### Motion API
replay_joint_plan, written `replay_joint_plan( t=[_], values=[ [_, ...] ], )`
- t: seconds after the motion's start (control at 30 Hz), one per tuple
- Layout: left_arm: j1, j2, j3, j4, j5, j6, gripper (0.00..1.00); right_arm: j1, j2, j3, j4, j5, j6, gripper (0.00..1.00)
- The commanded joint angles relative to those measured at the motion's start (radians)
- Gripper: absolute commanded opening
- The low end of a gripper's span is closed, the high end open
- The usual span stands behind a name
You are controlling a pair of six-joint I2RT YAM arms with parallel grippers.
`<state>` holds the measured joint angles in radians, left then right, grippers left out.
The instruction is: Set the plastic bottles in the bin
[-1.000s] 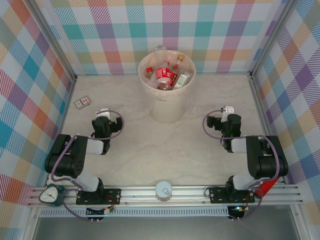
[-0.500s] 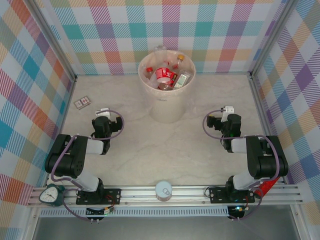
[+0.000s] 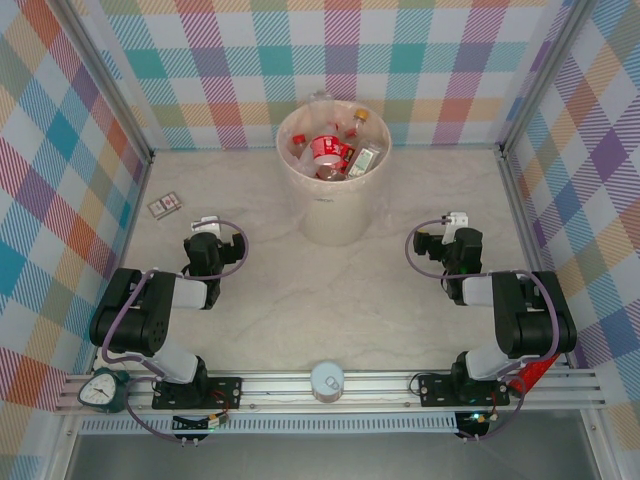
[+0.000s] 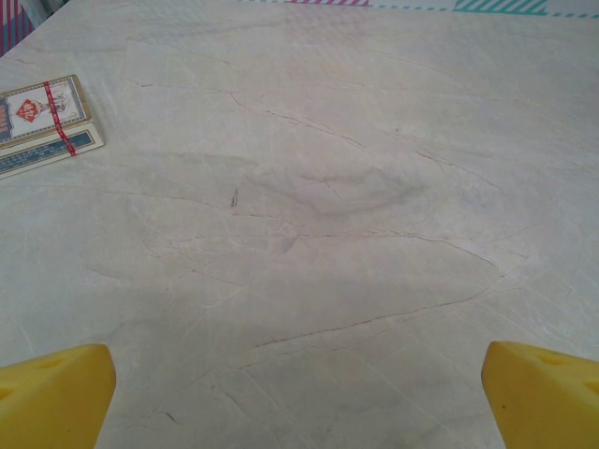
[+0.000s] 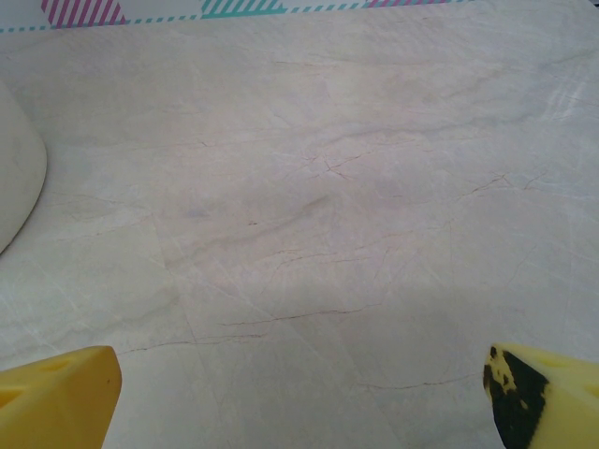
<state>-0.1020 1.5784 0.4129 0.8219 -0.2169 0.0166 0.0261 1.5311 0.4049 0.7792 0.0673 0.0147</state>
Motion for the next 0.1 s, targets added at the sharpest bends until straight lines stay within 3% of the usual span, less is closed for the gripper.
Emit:
replay_joint_plan(
  t=[0.0,0.07],
  values=[
    [0.007,0.002,-0.006,0.047,0.021,0.008,1.0,-0.006,0.003,0.008,0.039,-0.015,0.009,0.99],
    [0.007,0.002,-0.006,0.047,0.02,0.008,1.0,-0.006,0.0,0.005,0.042,-0.015,0.008,0.99]
  ],
)
